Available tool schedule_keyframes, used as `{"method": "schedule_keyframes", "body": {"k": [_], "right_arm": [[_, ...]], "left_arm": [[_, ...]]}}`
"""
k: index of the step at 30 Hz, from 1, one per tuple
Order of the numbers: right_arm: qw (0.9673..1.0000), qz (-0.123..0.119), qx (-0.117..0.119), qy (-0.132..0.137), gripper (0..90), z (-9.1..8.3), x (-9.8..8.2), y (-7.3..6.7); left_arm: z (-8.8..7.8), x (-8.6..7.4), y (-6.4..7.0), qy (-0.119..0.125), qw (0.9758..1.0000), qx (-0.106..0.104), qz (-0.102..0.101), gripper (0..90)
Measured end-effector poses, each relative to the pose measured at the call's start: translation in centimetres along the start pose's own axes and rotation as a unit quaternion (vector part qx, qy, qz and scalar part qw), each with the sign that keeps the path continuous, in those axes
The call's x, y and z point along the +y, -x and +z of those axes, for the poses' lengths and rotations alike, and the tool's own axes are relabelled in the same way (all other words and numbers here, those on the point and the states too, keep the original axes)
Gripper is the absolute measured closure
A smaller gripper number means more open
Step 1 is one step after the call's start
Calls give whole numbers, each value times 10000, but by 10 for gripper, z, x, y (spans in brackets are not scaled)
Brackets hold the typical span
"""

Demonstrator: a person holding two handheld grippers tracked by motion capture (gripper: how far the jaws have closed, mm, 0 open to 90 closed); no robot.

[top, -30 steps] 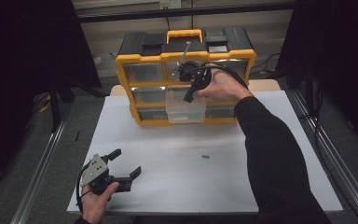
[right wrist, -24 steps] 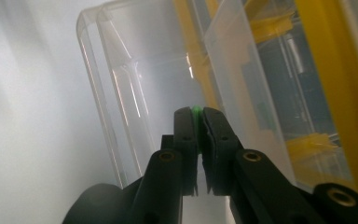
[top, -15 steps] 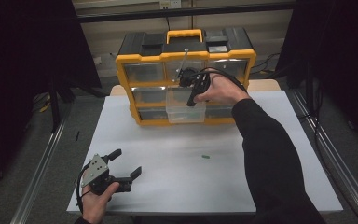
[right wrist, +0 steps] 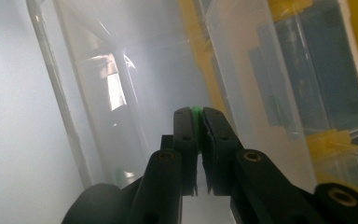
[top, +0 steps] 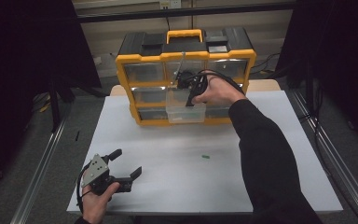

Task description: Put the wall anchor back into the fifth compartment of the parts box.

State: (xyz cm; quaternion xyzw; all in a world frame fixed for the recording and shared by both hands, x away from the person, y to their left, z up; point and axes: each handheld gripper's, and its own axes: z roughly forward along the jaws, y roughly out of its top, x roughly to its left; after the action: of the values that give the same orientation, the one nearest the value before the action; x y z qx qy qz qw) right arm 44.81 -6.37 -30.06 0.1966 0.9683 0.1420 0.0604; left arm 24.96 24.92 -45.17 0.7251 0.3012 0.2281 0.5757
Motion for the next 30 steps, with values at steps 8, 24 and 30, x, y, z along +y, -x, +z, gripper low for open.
{"method": "schedule_keyframes", "body": {"k": [8, 24, 30], "right_arm": [[10000, 33, -11, -45, 840, 3, -1, 1], [9999, 90, -51, 109, 747, 0, -1, -1], [9997, 90, -108, 205, 731, -6, -2, -1]], "left_arm": [[1, 0, 0, 6, 10000, -32, 4, 31], [0, 0, 0, -3, 10000, 2, -1, 31], [0, 0, 0, -4, 10000, 1, -2, 31]]}}
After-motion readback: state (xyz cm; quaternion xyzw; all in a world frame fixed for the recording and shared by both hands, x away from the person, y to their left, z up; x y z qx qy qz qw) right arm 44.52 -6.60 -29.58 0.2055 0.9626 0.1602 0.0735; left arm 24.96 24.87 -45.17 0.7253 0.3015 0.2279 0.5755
